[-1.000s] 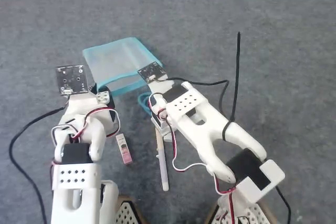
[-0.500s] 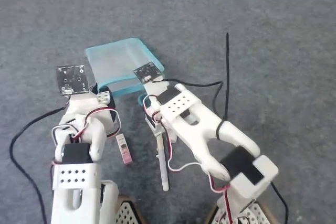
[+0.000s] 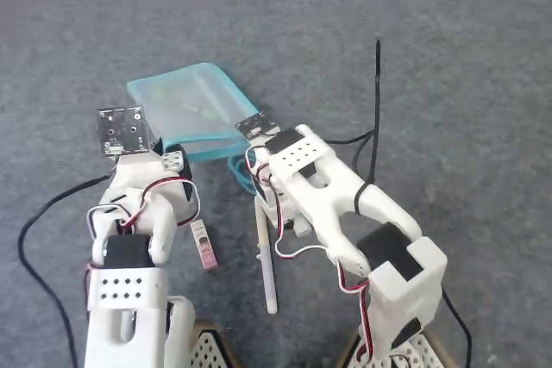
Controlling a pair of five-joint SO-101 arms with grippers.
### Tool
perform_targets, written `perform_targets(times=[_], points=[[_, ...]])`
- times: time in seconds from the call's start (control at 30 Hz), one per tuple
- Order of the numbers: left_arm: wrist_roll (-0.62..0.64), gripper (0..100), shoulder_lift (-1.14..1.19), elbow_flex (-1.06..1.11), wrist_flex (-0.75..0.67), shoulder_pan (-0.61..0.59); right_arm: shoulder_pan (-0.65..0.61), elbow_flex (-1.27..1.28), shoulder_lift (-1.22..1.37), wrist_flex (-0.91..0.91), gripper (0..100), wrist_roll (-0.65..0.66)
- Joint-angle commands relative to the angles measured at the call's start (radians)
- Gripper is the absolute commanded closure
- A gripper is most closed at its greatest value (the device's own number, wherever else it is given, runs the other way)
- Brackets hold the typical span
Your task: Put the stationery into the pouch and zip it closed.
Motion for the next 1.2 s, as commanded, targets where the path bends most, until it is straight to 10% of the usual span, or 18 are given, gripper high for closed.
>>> perform_targets(times=[0.0,0.53,0.87,1.17], points=[[-0.012,99,-0.005,-0.022,-0.032,-0.008,0.107,-0.017,0.012,0.035,99.1,0.032],[-0.012,99,-0.005,-0.022,-0.034,-0.006,0.291,0.037,-0.582,0.242,99.1,0.213],[-0.012,99,-0.005,-0.021,-0.035,-0.008,-0.067,-0.084,-0.773,0.254,99.1,0.233],[-0.012,99,-0.005,-0.018,-0.035,0.000,-0.113,-0.342,-0.440,0.228,99.1,0.232]])
